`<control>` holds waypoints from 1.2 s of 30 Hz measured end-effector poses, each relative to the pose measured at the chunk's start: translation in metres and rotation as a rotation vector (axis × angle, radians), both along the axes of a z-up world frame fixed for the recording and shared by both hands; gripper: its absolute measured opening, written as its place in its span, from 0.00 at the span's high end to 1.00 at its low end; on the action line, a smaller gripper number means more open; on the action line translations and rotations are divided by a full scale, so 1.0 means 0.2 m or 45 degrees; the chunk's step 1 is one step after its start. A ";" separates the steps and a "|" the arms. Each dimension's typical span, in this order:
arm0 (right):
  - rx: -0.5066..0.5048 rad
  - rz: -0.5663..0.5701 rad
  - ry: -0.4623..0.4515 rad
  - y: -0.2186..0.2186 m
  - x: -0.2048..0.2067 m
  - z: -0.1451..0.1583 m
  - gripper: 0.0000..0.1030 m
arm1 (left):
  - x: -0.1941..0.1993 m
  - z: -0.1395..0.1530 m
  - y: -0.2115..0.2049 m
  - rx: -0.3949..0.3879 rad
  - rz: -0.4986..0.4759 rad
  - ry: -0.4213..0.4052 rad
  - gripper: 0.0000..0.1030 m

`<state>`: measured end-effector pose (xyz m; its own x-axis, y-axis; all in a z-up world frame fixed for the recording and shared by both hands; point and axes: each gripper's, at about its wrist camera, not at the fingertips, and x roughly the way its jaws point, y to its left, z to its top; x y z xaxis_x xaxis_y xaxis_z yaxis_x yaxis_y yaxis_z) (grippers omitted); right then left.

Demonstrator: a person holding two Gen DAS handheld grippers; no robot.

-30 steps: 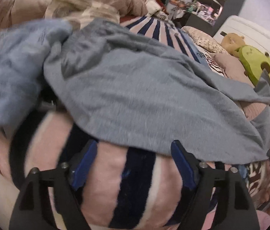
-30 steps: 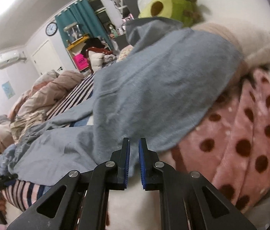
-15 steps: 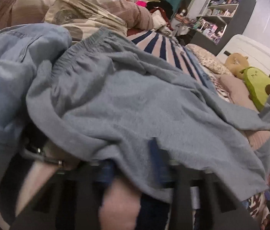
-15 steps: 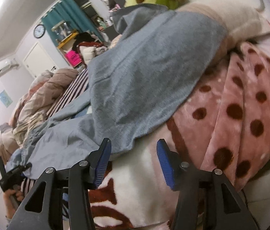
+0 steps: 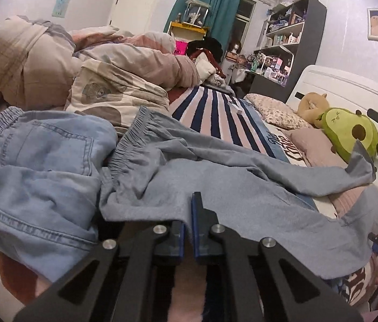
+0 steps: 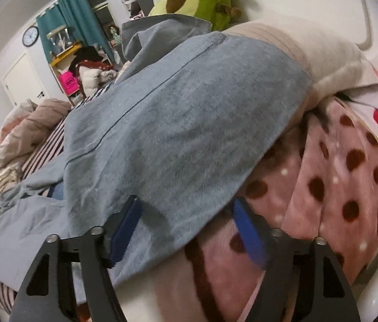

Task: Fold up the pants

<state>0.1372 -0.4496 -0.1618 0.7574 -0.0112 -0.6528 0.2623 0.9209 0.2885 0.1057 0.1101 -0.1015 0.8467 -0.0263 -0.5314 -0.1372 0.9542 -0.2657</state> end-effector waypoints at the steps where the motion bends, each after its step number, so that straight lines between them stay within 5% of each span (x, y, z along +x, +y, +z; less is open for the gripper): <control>1: 0.000 0.005 -0.006 -0.01 0.01 -0.01 0.37 | 0.01 0.00 -0.01 0.011 -0.007 0.011 0.97; 2: 0.003 0.010 -0.017 -0.01 0.01 -0.01 0.45 | 0.02 -0.01 -0.01 0.020 -0.010 0.015 0.98; 4: 0.010 0.039 -0.045 -0.02 0.00 0.00 0.97 | 0.02 -0.01 -0.02 0.025 -0.012 0.016 0.98; 12: 0.012 0.086 -0.208 0.03 -0.05 0.21 0.99 | 0.07 0.10 -0.04 0.090 -0.040 -0.034 0.98; 22: -0.057 0.215 -0.265 0.13 0.24 0.46 1.00 | 0.25 0.23 -0.05 0.155 -0.059 -0.132 0.99; 33: 0.063 0.209 -0.230 0.09 0.12 0.40 0.96 | 0.25 0.11 -0.04 0.082 -0.126 -0.021 0.99; 35: 0.110 0.206 -0.189 0.07 0.09 0.33 0.85 | 0.24 0.07 -0.04 0.077 -0.134 0.014 0.99; 36: 0.147 0.207 -0.167 0.05 0.09 0.30 0.72 | 0.24 0.05 -0.04 0.069 -0.136 0.032 0.99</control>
